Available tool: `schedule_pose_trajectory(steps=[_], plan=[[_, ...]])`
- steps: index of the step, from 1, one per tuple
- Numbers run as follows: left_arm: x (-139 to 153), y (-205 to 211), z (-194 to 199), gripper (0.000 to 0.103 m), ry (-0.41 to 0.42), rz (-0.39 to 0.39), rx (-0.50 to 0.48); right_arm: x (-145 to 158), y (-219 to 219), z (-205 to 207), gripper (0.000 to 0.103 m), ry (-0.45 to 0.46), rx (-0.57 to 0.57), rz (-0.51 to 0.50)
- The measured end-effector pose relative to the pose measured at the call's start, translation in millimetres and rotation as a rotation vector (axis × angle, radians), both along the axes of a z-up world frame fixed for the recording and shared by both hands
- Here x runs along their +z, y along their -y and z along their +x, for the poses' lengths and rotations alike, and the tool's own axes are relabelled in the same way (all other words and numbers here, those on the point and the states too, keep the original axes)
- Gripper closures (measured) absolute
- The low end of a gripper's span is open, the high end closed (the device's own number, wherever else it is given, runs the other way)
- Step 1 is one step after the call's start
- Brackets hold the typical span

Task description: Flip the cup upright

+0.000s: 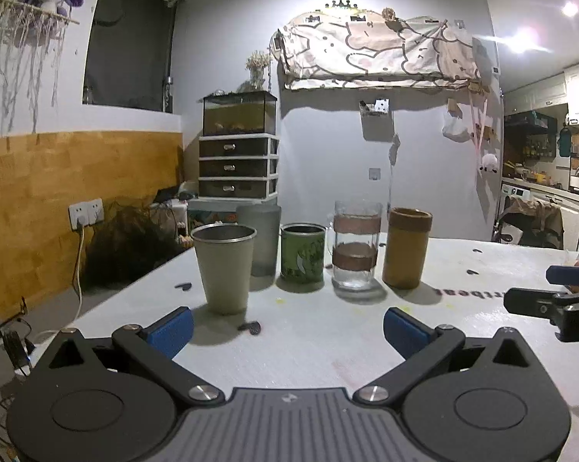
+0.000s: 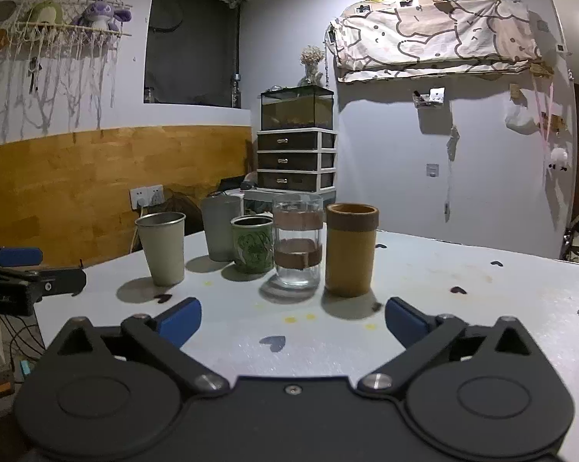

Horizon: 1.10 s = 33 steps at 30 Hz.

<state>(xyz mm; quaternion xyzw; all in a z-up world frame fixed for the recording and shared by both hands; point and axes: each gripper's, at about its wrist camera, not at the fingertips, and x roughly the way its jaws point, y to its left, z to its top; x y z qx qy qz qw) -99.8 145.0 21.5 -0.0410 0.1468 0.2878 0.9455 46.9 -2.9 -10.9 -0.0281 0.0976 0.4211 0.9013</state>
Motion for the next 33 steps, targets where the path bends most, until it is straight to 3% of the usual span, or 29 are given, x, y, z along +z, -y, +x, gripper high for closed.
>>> schedule_pose_trajectory(steps=[33], plan=[[-9.7, -3.2, 2.0, 0.000, -0.024, -0.027, 0.004, -3.3, 0.1, -0.1, 0.000, 0.002, -0.025, -0.029]])
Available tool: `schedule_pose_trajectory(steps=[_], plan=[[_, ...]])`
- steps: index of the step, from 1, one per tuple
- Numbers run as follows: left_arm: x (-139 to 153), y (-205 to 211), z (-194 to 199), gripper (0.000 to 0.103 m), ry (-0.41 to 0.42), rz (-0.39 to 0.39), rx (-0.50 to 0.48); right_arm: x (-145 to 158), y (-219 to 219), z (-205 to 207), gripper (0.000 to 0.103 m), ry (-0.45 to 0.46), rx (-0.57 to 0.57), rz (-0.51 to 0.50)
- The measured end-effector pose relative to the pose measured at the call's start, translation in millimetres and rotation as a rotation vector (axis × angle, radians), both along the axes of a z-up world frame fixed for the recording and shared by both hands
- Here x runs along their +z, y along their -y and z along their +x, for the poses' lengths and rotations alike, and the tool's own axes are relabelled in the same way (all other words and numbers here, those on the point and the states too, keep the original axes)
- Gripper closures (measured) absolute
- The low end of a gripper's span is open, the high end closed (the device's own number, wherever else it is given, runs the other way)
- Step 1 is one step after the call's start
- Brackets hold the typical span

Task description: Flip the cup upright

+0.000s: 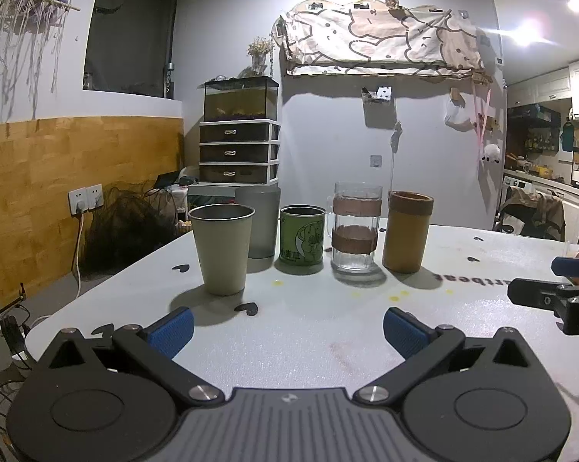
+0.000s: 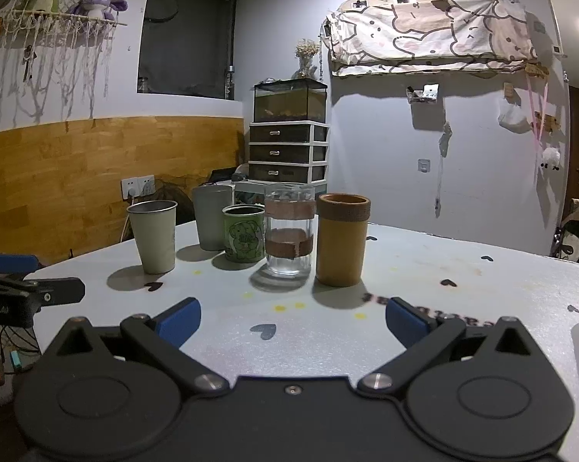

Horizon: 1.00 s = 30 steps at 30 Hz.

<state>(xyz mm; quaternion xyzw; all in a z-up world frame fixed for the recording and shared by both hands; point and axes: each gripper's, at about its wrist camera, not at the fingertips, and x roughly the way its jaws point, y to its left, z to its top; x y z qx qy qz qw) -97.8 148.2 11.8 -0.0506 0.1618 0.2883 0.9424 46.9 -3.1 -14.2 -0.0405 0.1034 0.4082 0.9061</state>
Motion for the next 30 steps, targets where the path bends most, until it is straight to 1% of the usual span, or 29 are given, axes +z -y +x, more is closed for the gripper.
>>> schedule_pose_trajectory(steps=[30], plan=[[-1.2, 0.3, 0.0, 0.000, 0.001, -0.003, 0.002, -0.6, 1.2, -2.9, 0.000, 0.006, 0.006, -0.002]])
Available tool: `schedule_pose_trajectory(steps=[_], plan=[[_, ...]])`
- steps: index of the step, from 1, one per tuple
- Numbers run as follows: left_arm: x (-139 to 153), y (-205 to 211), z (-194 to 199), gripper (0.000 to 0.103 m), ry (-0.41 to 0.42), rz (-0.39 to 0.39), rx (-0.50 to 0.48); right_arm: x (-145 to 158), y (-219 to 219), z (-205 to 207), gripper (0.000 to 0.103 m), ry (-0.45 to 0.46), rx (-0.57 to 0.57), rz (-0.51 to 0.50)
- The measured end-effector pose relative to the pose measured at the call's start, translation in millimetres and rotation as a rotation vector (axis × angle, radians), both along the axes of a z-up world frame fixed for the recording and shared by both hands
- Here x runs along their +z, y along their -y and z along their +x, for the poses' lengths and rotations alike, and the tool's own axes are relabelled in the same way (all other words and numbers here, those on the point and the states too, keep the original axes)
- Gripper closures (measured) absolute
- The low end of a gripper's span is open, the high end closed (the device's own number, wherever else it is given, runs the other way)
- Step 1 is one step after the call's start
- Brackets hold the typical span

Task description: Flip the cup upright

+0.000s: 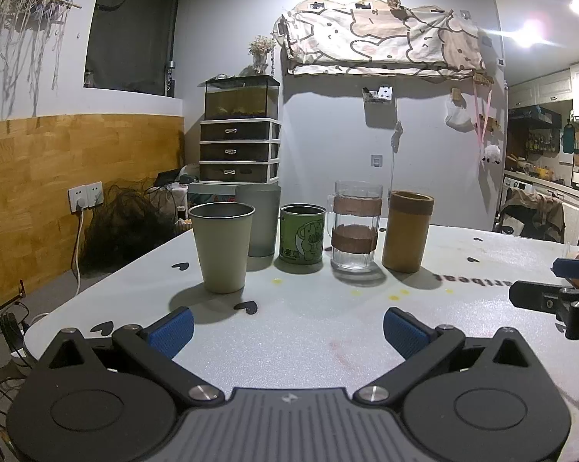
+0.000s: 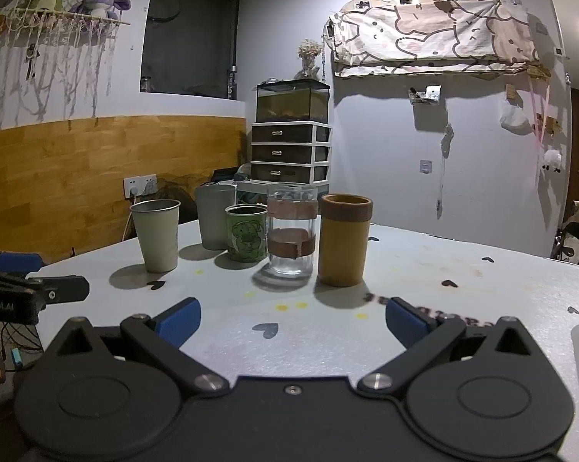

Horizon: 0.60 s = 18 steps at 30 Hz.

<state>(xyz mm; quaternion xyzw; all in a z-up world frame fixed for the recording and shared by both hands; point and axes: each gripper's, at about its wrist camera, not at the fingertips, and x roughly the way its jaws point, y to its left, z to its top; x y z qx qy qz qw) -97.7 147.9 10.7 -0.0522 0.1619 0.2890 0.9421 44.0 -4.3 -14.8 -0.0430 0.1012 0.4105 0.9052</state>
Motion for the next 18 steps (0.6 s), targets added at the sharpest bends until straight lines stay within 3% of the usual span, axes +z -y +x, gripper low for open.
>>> schedule_pose_trajectory(steps=[18], plan=[[0.2, -0.4, -0.1, 0.000, 0.000, 0.000, 0.000, -0.4, 0.5, -3.0, 0.000, 0.004, 0.004, -0.002]])
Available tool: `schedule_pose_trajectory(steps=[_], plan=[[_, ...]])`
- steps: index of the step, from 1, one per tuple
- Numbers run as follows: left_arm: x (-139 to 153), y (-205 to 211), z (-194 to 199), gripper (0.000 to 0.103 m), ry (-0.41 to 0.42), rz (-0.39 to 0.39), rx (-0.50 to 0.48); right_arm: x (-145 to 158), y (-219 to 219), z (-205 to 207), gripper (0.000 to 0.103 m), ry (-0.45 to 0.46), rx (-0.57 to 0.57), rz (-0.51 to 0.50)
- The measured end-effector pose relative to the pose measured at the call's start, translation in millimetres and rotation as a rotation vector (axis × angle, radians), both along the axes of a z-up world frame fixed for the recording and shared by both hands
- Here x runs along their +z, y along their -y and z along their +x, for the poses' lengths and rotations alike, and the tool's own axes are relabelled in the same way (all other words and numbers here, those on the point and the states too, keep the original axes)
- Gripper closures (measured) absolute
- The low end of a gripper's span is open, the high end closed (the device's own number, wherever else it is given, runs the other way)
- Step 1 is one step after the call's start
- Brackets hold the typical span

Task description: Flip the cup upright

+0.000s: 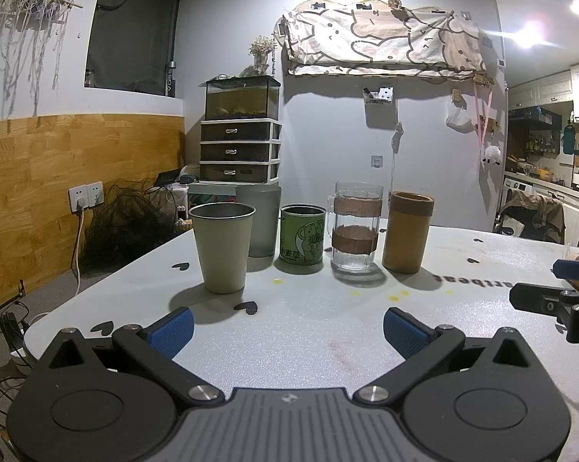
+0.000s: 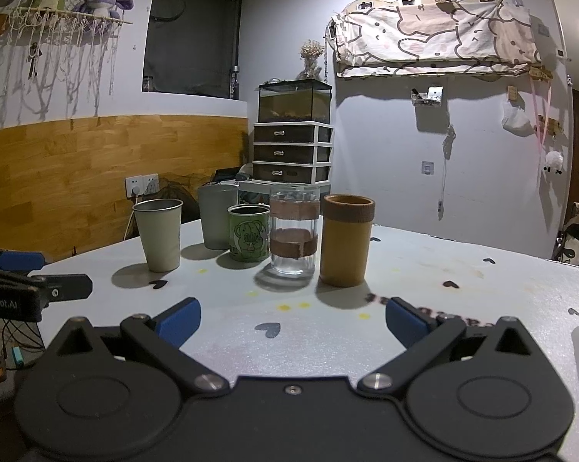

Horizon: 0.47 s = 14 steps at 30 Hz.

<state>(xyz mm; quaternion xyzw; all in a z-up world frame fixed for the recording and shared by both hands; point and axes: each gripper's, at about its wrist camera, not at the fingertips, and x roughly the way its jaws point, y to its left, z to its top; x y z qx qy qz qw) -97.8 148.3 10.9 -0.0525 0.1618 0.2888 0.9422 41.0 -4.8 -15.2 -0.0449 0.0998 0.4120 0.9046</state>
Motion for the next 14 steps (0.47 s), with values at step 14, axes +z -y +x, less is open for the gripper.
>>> schedule_pose_trajectory(steps=[14], plan=[[-0.1, 0.6, 0.2, 0.000, -0.002, -0.002, 0.005, -1.9, -0.1, -2.1, 0.000, -0.002, 0.004, -0.009]])
